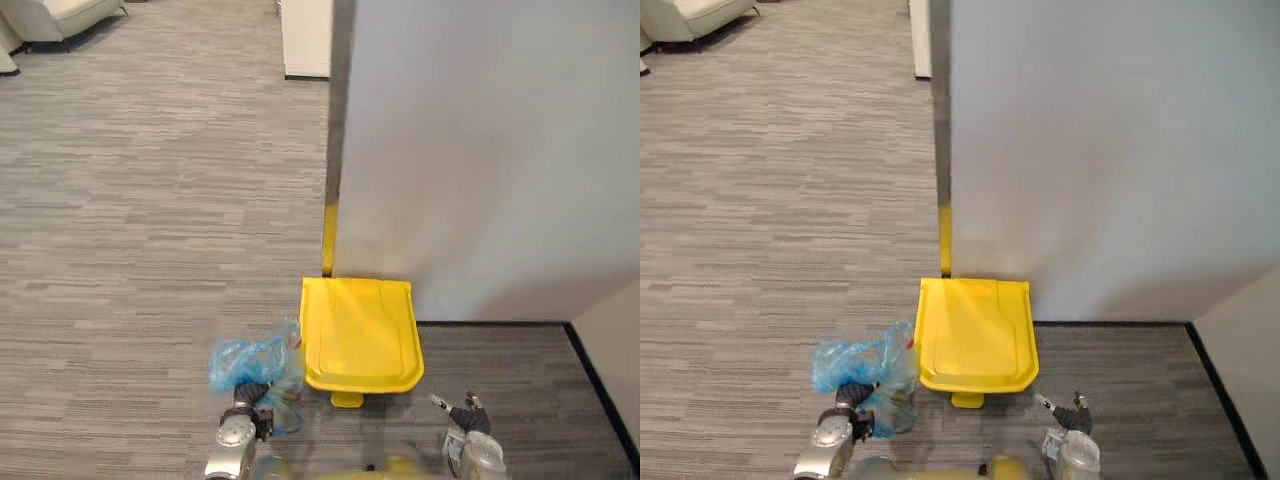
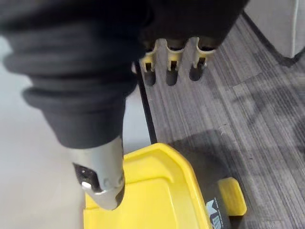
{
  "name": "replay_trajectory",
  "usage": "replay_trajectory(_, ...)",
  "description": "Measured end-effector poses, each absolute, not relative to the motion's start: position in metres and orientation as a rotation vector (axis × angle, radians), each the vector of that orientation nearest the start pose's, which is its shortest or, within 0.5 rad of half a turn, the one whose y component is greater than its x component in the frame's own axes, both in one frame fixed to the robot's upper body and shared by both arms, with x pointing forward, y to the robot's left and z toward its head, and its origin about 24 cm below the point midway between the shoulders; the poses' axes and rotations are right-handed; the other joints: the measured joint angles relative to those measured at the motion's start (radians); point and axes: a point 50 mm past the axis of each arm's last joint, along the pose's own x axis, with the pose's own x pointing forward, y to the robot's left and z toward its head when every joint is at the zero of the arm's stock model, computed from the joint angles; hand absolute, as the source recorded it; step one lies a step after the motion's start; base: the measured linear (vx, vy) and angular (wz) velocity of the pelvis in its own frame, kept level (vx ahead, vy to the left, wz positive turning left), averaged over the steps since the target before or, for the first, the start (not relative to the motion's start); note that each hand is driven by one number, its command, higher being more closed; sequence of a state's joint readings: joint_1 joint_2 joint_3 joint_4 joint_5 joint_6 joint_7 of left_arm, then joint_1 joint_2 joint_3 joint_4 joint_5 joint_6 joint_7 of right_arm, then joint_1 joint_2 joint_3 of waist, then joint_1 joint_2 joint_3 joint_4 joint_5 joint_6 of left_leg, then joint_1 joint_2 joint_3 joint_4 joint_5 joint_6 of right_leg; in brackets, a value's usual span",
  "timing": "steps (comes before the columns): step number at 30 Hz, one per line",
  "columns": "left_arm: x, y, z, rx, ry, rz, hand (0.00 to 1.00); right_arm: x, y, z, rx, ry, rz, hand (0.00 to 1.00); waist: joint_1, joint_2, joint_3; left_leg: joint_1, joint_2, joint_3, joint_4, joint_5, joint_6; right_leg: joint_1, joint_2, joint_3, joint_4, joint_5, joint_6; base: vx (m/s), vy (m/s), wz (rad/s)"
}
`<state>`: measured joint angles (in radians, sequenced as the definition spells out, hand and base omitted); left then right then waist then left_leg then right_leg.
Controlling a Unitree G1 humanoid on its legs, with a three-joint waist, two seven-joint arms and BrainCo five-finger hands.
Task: Gather rubbish on tea table into small bin, then transfer packed bag to large trash can.
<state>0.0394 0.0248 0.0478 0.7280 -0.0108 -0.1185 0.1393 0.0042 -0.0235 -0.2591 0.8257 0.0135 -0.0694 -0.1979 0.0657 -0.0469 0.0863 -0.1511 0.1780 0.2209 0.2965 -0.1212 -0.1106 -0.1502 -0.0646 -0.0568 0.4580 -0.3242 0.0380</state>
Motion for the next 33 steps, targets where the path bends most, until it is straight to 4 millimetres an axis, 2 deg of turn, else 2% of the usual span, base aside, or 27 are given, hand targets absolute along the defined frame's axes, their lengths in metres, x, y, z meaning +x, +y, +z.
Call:
replay_trajectory(1, 0.180, 0.174, -0.109, 0.042, 0.647, 0.200, 1.00, 0.164, -0.212, -0.122, 0.010, 0.763, -0.451, 0.00, 0.000, 0.006, 0.004, 0.000, 0.004, -0.003, -0.001, 0.001, 0.000, 0.002, 0.004, -0.001, -0.006, 0.008, 0.002, -0.17, -0.134, -0.02)
replay_trajectory(2, 0.181, 0.171, -0.109, 0.041, 0.645, 0.183, 1.00, 0.167, -0.214, -0.121, -0.005, 0.764, -0.448, 0.00, 0.000, 0.030, 0.017, -0.019, 0.024, -0.018, -0.004, 0.033, 0.005, 0.018, 0.028, -0.009, -0.063, 0.049, -0.018, -0.16, -0.074, 0.14)
replay_trajectory(4, 0.180, 0.171, -0.109, 0.028, 0.647, 0.191, 1.00, 0.163, -0.217, -0.123, -0.017, 0.779, -0.462, 0.00, -0.001, 0.035, 0.030, -0.026, 0.024, -0.034, -0.022, 0.076, -0.012, 0.020, 0.031, -0.031, -0.079, 0.064, -0.024, -0.16, -0.095, 0.31)
replay_trajectory(5, 0.179, 0.172, -0.110, 0.027, 0.650, 0.194, 1.00, 0.161, -0.221, -0.124, -0.029, 0.787, -0.472, 0.00, -0.003, 0.045, 0.040, -0.032, 0.027, -0.052, -0.038, 0.102, -0.026, 0.019, 0.035, -0.054, -0.079, 0.071, -0.035, -0.20, -0.095, 0.39)
replay_trajectory(7, 0.178, 0.175, -0.110, 0.030, 0.652, 0.205, 1.00, 0.162, -0.223, -0.123, -0.035, 0.786, -0.474, 0.00, -0.009, 0.045, 0.043, -0.057, 0.030, -0.078, -0.062, 0.138, -0.038, 0.004, 0.029, -0.090, -0.103, 0.101, -0.053, -0.19, -0.043, 0.41)
replay_trajectory(9, 0.177, 0.176, -0.111, 0.028, 0.656, 0.220, 1.00, 0.163, -0.221, -0.123, -0.032, 0.786, -0.472, 0.00, -0.014, 0.041, 0.052, -0.063, 0.035, -0.048, 0.012, 0.098, -0.003, 0.006, 0.017, -0.108, -0.114, 0.124, -0.059, -0.13, 0.024, 0.30)
replay_trajectory(10, 0.176, 0.176, -0.111, 0.027, 0.658, 0.220, 1.00, 0.162, -0.221, -0.124, -0.031, 0.788, -0.473, 0.00, -0.026, 0.035, 0.055, -0.048, 0.031, -0.011, 0.066, 0.059, 0.024, 0.008, -0.002, -0.123, -0.114, 0.130, -0.053, -0.17, 0.072, 0.33)
replay_trajectory(12, 0.176, 0.175, -0.111, 0.029, 0.658, 0.213, 1.00, 0.157, -0.222, -0.125, -0.033, 0.800, -0.478, 0.00, -0.038, 0.032, 0.056, -0.005, 0.026, 0.024, 0.088, 0.009, 0.031, 0.012, -0.024, -0.137, -0.139, 0.154, -0.033, -0.18, 0.138, 0.39)
replay_trajectory(13, 0.176, 0.174, -0.112, 0.033, 0.661, 0.205, 1.00, 0.156, -0.225, -0.126, -0.039, 0.805, -0.484, 0.00, -0.053, 0.055, 0.048, 0.036, 0.018, 0.029, 0.027, -0.007, 0.027, 0.016, -0.027, -0.144, -0.180, 0.184, -0.011, -0.16, 0.202, 0.31)
replay_trajectory(14, 0.175, 0.173, -0.113, 0.035, 0.668, 0.201, 1.00, 0.155, -0.229, -0.125, -0.045, 0.805, -0.491, 0.00, -0.054, 0.068, 0.042, 0.055, 0.011, 0.027, -0.039, -0.007, 0.026, 0.020, -0.023, -0.145, -0.198, 0.195, 0.001, -0.16, 0.272, 0.16)
replay_trajectory(15, 0.174, 0.177, -0.115, 0.054, 0.685, 0.200, 1.00, 0.150, -0.226, -0.129, -0.032, 0.828, -0.490, 0.00, -0.054, 0.059, 0.044, 0.071, -0.019, 0.031, -0.117, 0.027, 0.022, 0.026, -0.038, -0.144, -0.243, 0.231, 0.012, -0.10, 0.241, 0.08)
replay_trajectory(16, 0.171, 0.181, -0.117, 0.071, 0.697, 0.199, 1.00, 0.143, -0.223, -0.133, -0.020, 0.853, -0.494, 0.00, -0.052, 0.050, 0.040, 0.080, -0.044, 0.030, -0.159, 0.051, 0.034, 0.042, -0.045, -0.152, -0.297, 0.268, 0.030, -0.09, 0.222, 0.10)
replay_trajectory(20, 0.162, 0.191, -0.122, 0.103, 0.734, 0.205, 1.00, 0.130, -0.222, -0.140, -0.020, 0.909, -0.498, 0.00, -0.055, 0.051, 0.038, 0.126, -0.103, 0.027, -0.233, 0.090, 0.063, 0.099, -0.081, -0.158, -0.387, 0.331, 0.054, -0.05, 0.154, 0.12)
replay_trajectory(27, 0.146, 0.201, -0.132, 0.138, 0.811, 0.216, 1.00, 0.131, -0.223, -0.140, -0.025, 0.909, -0.497, 0.00, -0.056, 0.049, 0.036, 0.151, -0.124, 0.030, -0.264, 0.108, 0.073, 0.130, -0.081, -0.150, -0.444, 0.363, 0.060, -0.01, 0.042, -0.03)
replay_trajectory(33, 0.146, 0.204, -0.131, 0.151, 0.810, 0.215, 1.00, 0.137, -0.228, -0.138, -0.038, 0.896, -0.496, 0.00, -0.059, 0.046, 0.037, 0.157, -0.123, 0.036, -0.265, 0.107, 0.073, 0.136, -0.076, -0.138, -0.456, 0.370, 0.059, 0.01, 0.001, -0.03)
